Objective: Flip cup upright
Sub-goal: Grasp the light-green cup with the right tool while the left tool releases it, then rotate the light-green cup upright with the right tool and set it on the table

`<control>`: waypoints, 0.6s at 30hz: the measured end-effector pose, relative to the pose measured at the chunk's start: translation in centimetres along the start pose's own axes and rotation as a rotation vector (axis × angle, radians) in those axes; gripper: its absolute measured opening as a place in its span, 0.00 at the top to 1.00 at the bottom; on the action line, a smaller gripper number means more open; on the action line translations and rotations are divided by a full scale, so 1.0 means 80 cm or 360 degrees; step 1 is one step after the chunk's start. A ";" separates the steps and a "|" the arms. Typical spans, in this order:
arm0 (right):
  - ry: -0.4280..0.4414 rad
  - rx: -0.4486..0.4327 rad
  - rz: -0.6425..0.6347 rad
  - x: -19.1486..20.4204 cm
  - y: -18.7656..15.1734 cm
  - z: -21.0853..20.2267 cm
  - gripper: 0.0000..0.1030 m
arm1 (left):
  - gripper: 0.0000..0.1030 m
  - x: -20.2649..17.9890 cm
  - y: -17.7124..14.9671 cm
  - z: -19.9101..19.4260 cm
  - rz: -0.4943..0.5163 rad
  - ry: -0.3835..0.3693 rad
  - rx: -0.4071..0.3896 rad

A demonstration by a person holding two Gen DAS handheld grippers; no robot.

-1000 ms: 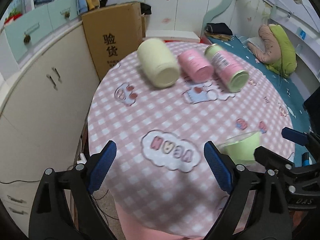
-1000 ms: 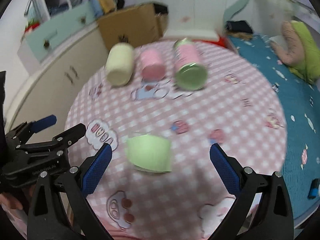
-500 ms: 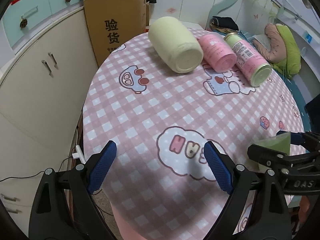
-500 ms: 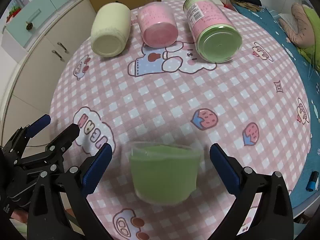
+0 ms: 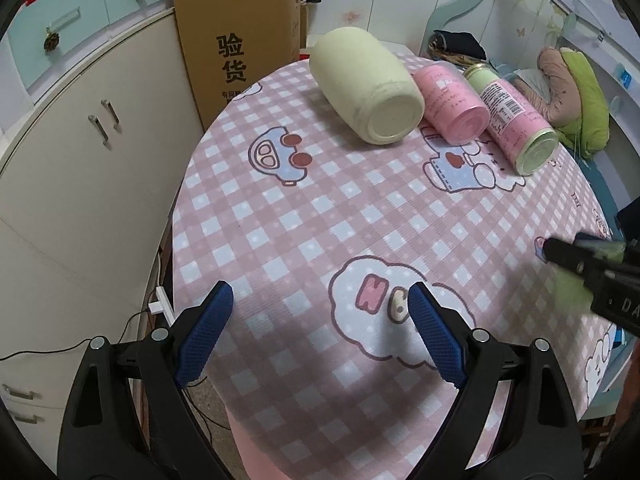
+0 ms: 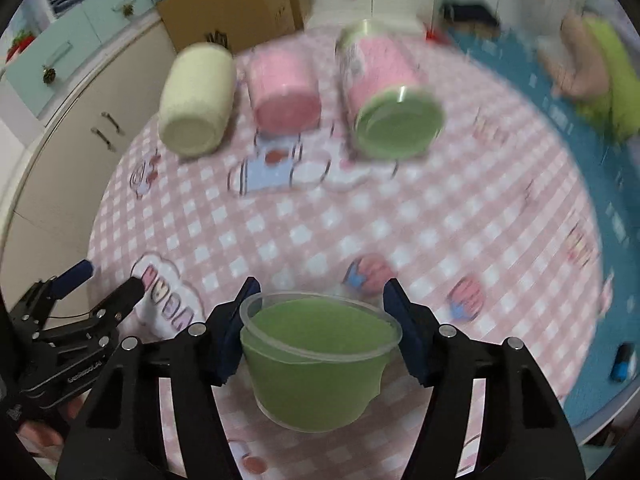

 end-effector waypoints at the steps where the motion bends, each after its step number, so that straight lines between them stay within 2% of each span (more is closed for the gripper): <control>1: -0.0039 -0.0050 -0.0023 0.002 0.004 -0.004 0.41 | 0.13 -0.002 0.000 -0.001 0.0003 0.0000 -0.0007; 6: -0.0055 -0.0336 -0.0082 -0.001 0.015 -0.015 0.41 | 0.13 -0.011 0.001 -0.002 0.0028 0.0020 -0.0033; 10: -0.0123 -0.0398 -0.0139 -0.006 0.003 0.001 0.41 | 0.13 -0.014 -0.001 -0.002 0.0030 0.0039 -0.0055; 13: -0.0104 -0.0403 -0.0160 -0.004 -0.016 0.005 0.40 | 0.13 -0.014 -0.003 -0.005 0.0026 0.0039 -0.0074; 18: -0.0159 -0.0427 -0.0211 0.006 -0.035 0.002 0.40 | 0.13 -0.017 -0.009 -0.010 0.0033 0.0037 -0.0100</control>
Point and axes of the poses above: each gripper's, at about its wrist camera, not at the fingertips, and z roughly the way its jaws point, x to its left, y to its top, the point moved 7 cm from there along z, roughly the way its jaws point, and after that the axes turned 8 degrees about x, right-handed, at the moved point
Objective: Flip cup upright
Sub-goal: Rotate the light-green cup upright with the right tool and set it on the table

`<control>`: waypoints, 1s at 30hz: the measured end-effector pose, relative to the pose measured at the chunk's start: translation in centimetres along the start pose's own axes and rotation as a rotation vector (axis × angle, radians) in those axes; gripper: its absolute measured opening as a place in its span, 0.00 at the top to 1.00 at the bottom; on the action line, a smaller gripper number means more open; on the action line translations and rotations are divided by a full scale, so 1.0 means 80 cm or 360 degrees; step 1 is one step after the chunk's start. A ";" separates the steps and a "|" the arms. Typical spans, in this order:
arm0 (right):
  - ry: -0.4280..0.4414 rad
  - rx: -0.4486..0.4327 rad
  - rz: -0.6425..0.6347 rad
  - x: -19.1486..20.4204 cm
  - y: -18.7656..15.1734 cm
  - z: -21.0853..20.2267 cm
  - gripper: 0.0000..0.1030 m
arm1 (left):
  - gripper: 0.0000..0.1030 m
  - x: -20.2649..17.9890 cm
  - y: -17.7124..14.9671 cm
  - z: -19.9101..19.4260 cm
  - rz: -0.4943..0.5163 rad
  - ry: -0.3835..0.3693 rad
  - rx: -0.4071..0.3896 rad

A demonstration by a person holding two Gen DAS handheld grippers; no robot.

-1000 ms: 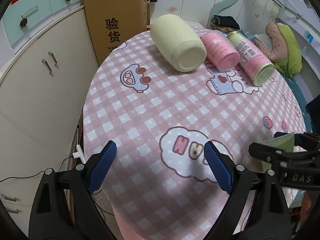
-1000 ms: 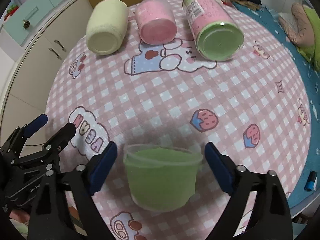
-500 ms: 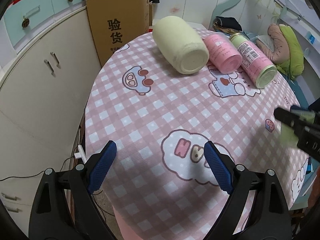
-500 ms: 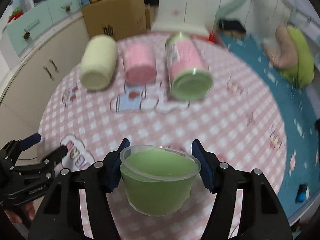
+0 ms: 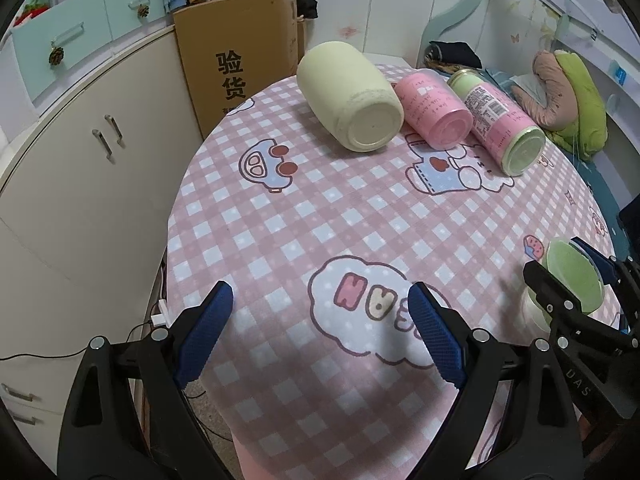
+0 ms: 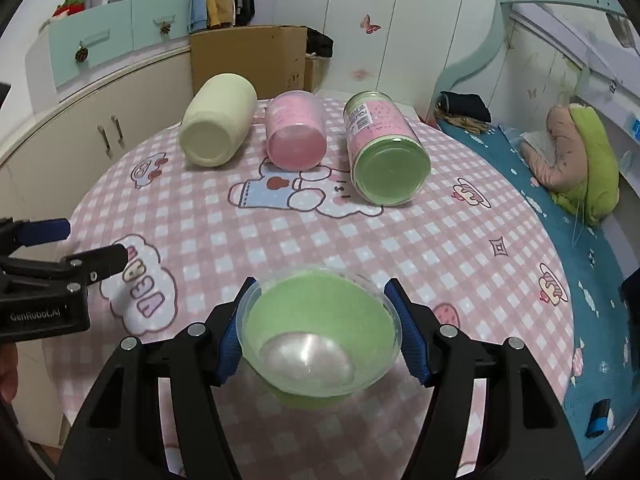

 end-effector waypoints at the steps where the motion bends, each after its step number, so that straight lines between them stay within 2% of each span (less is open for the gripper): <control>1: 0.0000 0.0003 0.0004 0.001 -0.001 0.000 0.40 | 0.13 -0.001 -0.002 -0.001 0.0006 0.0007 0.0000; 3: -0.0014 0.0034 0.0004 0.001 -0.007 0.000 0.27 | 0.12 -0.002 -0.007 -0.002 0.0016 0.0012 0.0001; 4: -0.0041 0.0026 -0.0003 0.002 -0.009 -0.003 0.15 | 0.12 -0.003 -0.008 -0.003 0.0019 0.0014 0.0001; 5: -0.0058 0.0005 -0.0017 0.004 -0.011 -0.006 0.12 | 0.12 -0.004 -0.011 -0.004 0.0021 0.0018 -0.0002; 8: -0.0035 -0.0008 -0.0036 0.008 -0.013 -0.013 0.11 | 0.12 -0.003 -0.015 -0.006 0.0011 0.0031 -0.0001; 13: 0.0060 0.0006 0.0060 0.005 -0.020 -0.025 0.11 | 0.11 -0.006 -0.024 -0.019 0.0021 0.0050 -0.0024; 20: 0.0085 -0.0112 0.0175 -0.009 -0.031 -0.073 0.10 | 0.11 -0.032 -0.041 -0.051 0.0080 0.0059 -0.0106; 30: -0.0072 -0.0318 0.0376 -0.058 -0.056 -0.149 0.09 | 0.11 -0.095 -0.059 -0.123 0.0150 0.0011 -0.0327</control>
Point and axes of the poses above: each gripper's, at about its wrist camera, not at the fingertips, and z roughly the way its jaws point, x to its left, y to its top, the point moved 7 cm from there along z, roughly the way its jaws point, and after that the axes turned 8 degrees about x, right-handed, at the moved point
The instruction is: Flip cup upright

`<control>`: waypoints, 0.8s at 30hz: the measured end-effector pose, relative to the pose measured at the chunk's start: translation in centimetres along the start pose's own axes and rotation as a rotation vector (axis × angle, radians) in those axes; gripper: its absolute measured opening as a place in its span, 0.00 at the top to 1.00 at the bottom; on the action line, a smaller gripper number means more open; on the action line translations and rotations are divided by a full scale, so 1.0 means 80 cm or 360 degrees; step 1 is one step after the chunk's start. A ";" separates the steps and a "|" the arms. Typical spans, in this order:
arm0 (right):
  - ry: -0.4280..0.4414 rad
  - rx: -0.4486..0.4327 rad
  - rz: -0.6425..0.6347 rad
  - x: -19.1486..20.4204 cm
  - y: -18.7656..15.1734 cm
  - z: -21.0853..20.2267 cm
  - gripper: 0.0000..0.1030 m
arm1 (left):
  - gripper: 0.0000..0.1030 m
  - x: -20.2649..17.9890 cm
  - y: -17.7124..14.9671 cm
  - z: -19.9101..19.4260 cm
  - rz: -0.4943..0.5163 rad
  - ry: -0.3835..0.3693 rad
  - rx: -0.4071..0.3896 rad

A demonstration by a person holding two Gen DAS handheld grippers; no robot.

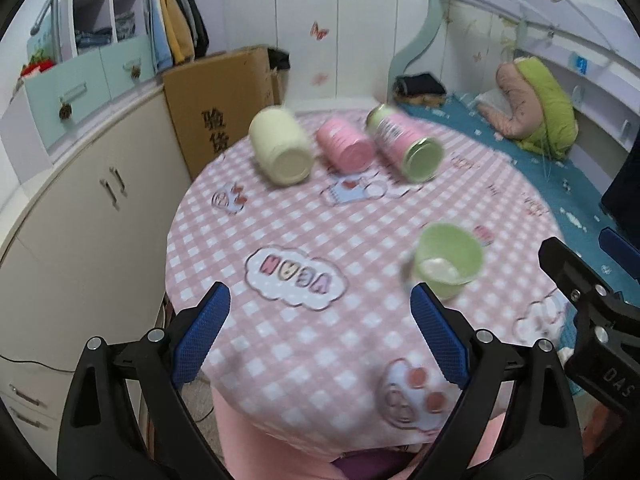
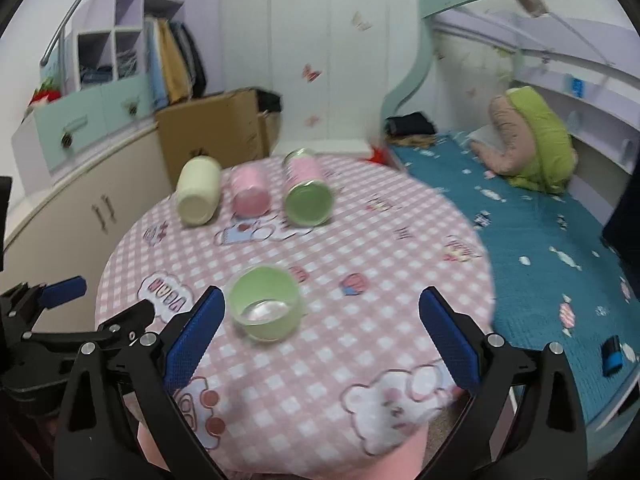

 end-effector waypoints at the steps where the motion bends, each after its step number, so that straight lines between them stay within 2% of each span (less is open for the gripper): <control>1: -0.0026 -0.0044 0.0021 -0.008 0.001 -0.011 0.08 | 0.11 -0.007 0.001 -0.010 0.0006 0.0007 -0.0039; 10: -0.0182 -0.0303 0.0112 -0.049 0.005 -0.065 0.08 | 0.11 -0.035 0.010 -0.062 0.0005 0.0036 -0.0259; 12: -0.0194 -0.0352 0.0122 -0.053 0.006 -0.070 0.08 | 0.11 -0.036 0.011 -0.071 -0.0002 0.0075 -0.0312; 19: -0.0213 -0.0483 0.0136 -0.055 0.004 -0.081 0.08 | 0.11 -0.037 0.005 -0.089 0.0015 0.0095 -0.0447; 24: -0.0225 -0.0548 0.0130 -0.053 -0.008 -0.084 0.08 | 0.10 -0.032 -0.006 -0.083 -0.0029 0.0071 -0.0487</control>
Point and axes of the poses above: each gripper's, at about its wrist camera, not at the fingertips, and z roughly the way its jaws point, x to its left, y to its top, the point moved 7 cm from there along z, roughly the way its jaws point, and after that the axes turned 8 degrees about x, right-handed, at the moved point
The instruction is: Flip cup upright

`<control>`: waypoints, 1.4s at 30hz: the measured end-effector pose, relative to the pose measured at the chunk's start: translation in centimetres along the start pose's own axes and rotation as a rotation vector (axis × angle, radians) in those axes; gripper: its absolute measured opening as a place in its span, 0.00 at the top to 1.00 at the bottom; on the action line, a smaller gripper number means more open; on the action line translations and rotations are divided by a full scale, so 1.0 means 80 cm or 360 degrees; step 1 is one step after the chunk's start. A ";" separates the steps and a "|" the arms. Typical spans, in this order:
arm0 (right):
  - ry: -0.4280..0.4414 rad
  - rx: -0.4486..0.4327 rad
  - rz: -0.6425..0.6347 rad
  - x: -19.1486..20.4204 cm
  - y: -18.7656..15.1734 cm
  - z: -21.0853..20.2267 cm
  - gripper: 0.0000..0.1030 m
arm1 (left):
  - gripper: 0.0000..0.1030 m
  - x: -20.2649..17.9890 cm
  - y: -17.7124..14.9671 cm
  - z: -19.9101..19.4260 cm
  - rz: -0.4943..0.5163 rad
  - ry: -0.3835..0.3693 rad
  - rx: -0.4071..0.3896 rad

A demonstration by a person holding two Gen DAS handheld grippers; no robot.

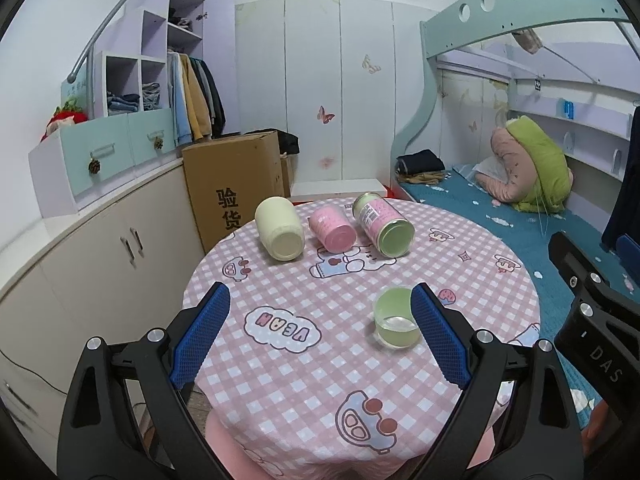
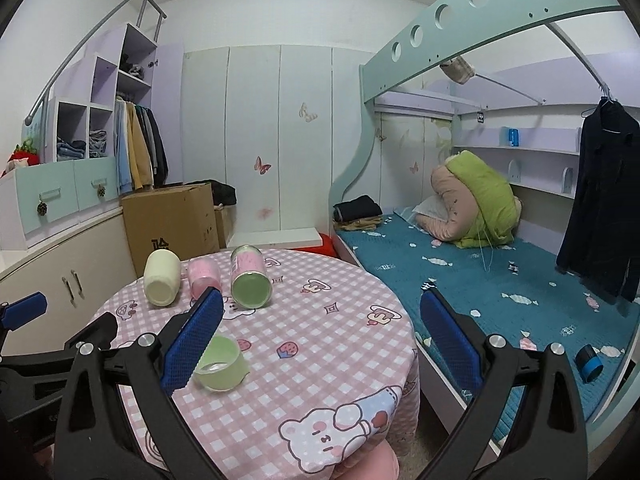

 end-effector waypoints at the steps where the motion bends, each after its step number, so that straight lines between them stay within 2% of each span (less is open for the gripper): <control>1: -0.0010 -0.0008 -0.0001 0.000 -0.003 0.000 0.08 | 0.10 0.001 -0.003 0.002 -0.0003 -0.0004 -0.0002; 5: -0.0034 -0.0009 -0.0044 0.006 -0.020 0.004 0.08 | 0.10 0.003 -0.016 0.011 -0.0001 0.0027 -0.0029; 11: -0.0004 -0.0031 -0.0034 0.010 -0.039 0.006 0.08 | 0.10 0.006 -0.031 0.025 -0.0034 0.0011 -0.0053; 22: -0.0040 -0.0030 -0.0031 0.009 -0.040 0.012 0.08 | 0.10 0.008 -0.031 0.025 -0.0056 -0.0002 -0.0100; 42: -0.0057 0.0079 -0.0022 0.002 -0.055 0.035 0.08 | 0.08 -0.001 -0.034 0.044 -0.0024 0.0018 -0.0055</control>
Point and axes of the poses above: each gripper's, at about its wrist camera, not at the fingertips, and z roughly the way its jaws point, x to its left, y to its top, the point moved 7 cm from there along z, roughly the way its jaws point, and after that the axes turned 8 degrees about x, right-handed, at the moved point
